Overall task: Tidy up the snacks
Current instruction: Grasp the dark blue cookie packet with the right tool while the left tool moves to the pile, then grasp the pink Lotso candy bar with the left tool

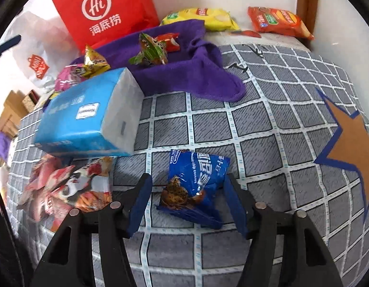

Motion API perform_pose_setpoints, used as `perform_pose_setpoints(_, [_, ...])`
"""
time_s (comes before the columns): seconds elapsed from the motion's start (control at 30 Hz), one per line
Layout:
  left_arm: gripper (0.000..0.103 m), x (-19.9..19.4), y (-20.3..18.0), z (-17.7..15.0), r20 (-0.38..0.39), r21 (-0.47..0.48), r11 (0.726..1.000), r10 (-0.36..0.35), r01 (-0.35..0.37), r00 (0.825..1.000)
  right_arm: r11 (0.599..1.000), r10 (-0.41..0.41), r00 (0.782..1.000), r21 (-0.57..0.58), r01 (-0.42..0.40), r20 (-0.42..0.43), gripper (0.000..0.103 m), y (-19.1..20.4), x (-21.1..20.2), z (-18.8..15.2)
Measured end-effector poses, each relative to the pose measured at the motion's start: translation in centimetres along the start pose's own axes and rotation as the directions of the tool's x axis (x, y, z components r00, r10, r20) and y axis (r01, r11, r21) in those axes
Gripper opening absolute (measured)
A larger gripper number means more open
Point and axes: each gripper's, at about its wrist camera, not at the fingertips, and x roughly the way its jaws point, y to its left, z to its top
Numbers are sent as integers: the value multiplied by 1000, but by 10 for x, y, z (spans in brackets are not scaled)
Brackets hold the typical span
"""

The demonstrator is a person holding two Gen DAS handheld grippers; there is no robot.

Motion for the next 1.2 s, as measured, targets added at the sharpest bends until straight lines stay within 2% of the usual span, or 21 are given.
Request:
perform_pose_setpoints(0.03, [80,0,-2,-1,2,4,1000,3,-3,1000,999,-37,999,-29,38,25,59,8,1,-3])
perform_pose_setpoints(0.07, [80,-2,-4,-1,7,5,1000,6,-6,1000,996,-70,997,-59,72,41,51,13,2,-4])
perform_pose_setpoints(0.1, [80,-3,-5,-1,15,5,1000,10,-10,1000,991,-101,993,-84,107,66,46,16,2,-6])
perform_pose_setpoints(0.17, [80,-6,-9,-1,26,16,1000,19,-19,999,991,-94,992,-88,102,90,44,16,0,-8])
perform_pose_setpoints(0.23, [80,-8,-13,-1,32,38,999,37,-38,999,993,-80,992,-80,89,100,44,12,-3,-8])
perform_pose_setpoints(0.3, [80,-10,-15,-3,38,48,996,68,-70,997,990,-110,986,-79,120,126,43,5,-5,-10])
perform_pose_setpoints(0.4, [80,-8,-14,-12,-1,67,992,107,-106,994,987,-120,981,-86,134,153,44,-5,-9,-16])
perform_pose_setpoints(0.57, [80,-8,-2,-49,-63,83,981,183,-178,981,997,-54,988,-38,60,146,45,-18,-8,-14])
perform_pose_setpoints(0.7, [80,-3,14,-92,-121,67,978,204,-197,971,995,-76,987,-52,84,143,45,-12,-6,-13])
perform_pose_setpoints(0.9, [77,13,36,-150,-215,22,982,190,-190,958,995,-74,987,-51,81,142,45,-13,-5,-12])
perform_pose_setpoints(1.03, [67,23,44,-177,-255,5,983,179,-184,950,995,-74,987,-52,82,143,45,-13,-5,-13])
perform_pose_setpoints(1.07, [61,25,45,-181,-261,-5,985,167,-174,951,995,-74,987,-53,82,143,45,-13,-5,-13])
perform_pose_setpoints(1.13, [57,28,47,-186,-265,-42,992,104,-120,959,995,-78,987,-55,86,143,45,-13,-5,-13])
perform_pose_setpoints(1.2, [50,32,45,-189,-271,-39,995,78,-92,959,995,-79,987,-54,88,143,45,-12,-5,-12])
